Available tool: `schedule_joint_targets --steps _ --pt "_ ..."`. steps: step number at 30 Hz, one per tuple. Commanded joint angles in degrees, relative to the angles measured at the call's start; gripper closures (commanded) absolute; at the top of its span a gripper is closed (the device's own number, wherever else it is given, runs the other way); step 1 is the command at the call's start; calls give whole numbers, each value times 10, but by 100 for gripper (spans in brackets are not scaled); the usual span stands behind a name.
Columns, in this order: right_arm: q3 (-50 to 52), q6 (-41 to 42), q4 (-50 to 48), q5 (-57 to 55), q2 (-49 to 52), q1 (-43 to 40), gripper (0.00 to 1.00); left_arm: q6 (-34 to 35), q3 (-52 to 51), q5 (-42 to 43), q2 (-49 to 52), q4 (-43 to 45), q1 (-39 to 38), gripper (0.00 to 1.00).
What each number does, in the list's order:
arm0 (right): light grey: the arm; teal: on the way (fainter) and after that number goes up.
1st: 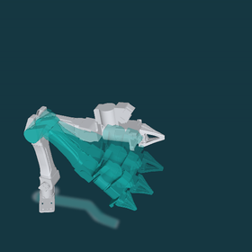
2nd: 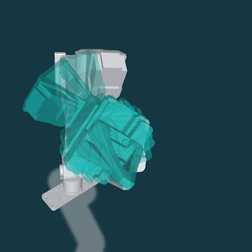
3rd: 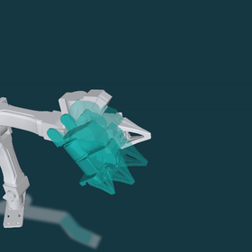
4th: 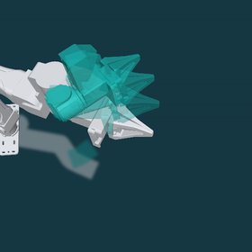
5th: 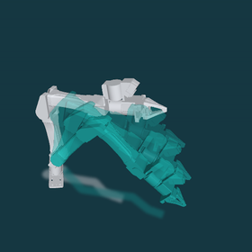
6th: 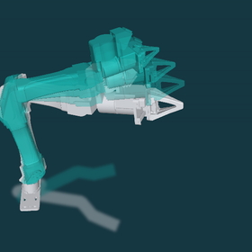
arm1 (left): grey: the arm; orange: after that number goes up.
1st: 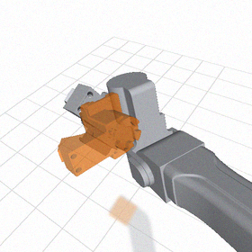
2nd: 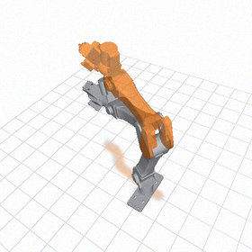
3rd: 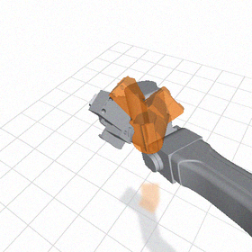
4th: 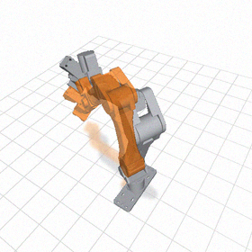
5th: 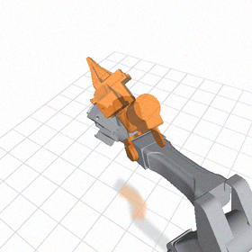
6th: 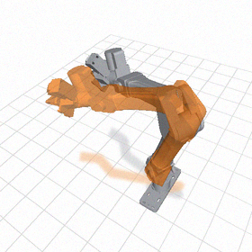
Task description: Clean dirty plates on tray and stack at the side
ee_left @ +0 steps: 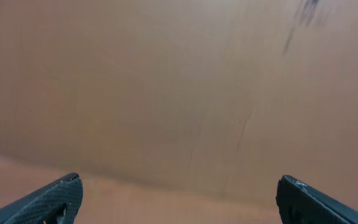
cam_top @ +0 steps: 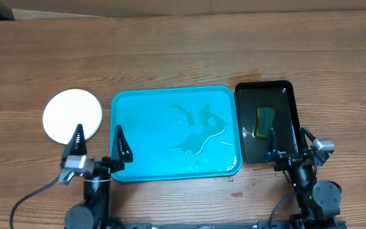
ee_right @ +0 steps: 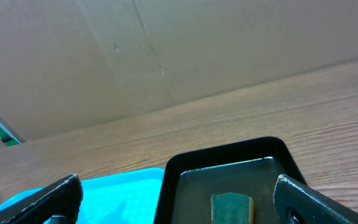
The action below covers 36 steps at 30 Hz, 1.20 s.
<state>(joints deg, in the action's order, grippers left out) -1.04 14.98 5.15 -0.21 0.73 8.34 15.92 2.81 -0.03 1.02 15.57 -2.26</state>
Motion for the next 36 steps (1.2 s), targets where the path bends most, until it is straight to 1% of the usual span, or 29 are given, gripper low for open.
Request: schedule_joint_targets --steps 1,3,5,8,9,10,36 --pt "6 2 -3 3 -6 -1 0 -5 -24 3 -8 -22 0 0" --pt "6 2 -3 3 -5 -1 0 -12 -25 5 -8 -59 0 0" --pt "6 2 -3 3 -6 -1 0 -34 -25 13 -8 -105 0 0" --pt "6 2 -3 3 -6 -1 0 -58 -25 15 -8 -191 0 0" --pt "6 2 -3 3 -5 -1 0 -61 -25 15 -8 -202 0 0" --pt "6 2 -3 3 -6 -1 0 -70 -25 17 -8 -200 0 0" --pt "6 2 -3 3 -6 -1 0 -69 -25 15 -8 -200 0 0"
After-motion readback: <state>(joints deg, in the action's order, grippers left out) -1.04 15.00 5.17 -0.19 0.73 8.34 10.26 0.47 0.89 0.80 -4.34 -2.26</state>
